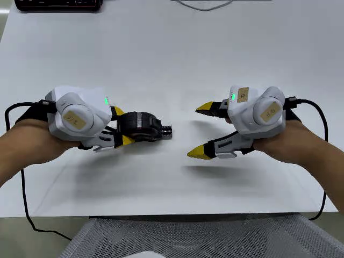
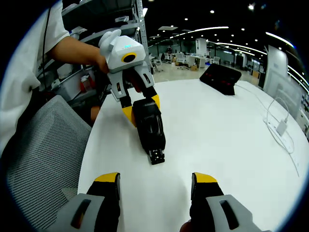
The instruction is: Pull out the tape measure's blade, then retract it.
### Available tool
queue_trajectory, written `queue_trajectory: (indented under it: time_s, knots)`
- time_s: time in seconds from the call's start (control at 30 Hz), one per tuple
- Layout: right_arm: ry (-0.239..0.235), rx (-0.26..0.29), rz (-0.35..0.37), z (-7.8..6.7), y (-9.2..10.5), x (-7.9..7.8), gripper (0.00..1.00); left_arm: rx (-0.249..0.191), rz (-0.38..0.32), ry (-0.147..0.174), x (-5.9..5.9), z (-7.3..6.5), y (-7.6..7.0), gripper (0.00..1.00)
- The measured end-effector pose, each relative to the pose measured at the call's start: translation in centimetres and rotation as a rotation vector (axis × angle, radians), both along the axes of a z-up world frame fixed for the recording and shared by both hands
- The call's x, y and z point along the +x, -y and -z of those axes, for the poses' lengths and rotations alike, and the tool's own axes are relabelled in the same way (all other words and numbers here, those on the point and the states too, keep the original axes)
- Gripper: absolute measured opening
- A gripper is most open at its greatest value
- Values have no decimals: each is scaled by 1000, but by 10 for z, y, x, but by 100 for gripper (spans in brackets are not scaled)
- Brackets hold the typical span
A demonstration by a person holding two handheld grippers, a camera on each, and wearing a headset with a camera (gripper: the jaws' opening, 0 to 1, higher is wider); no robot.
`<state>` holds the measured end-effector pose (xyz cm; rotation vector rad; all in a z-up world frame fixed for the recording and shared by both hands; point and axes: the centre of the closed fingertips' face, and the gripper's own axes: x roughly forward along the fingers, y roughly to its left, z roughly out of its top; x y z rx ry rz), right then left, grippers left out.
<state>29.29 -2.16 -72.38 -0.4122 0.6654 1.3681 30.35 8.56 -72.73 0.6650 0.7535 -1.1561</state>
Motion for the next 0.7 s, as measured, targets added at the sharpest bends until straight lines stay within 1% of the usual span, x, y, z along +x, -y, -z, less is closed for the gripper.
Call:
queue_trajectory:
  time_s: [0.2,0.33,0.4,0.53,0.7]
  knots:
    - [-5,15,-10,4,-11,3,52,-2,5,3,0,0,0,26]
    - [5,14,-28,9,-17,2,47,-4,9,7,0,-1,0,26]
    - [15,9,-37,11,-19,2,44,-5,10,4,0,-1,0,26]
    - [20,16,-44,12,-24,2,41,-8,16,4,0,-1,0,26]
    - [30,17,-52,17,-28,4,36,-10,16,2,0,0,0,26]
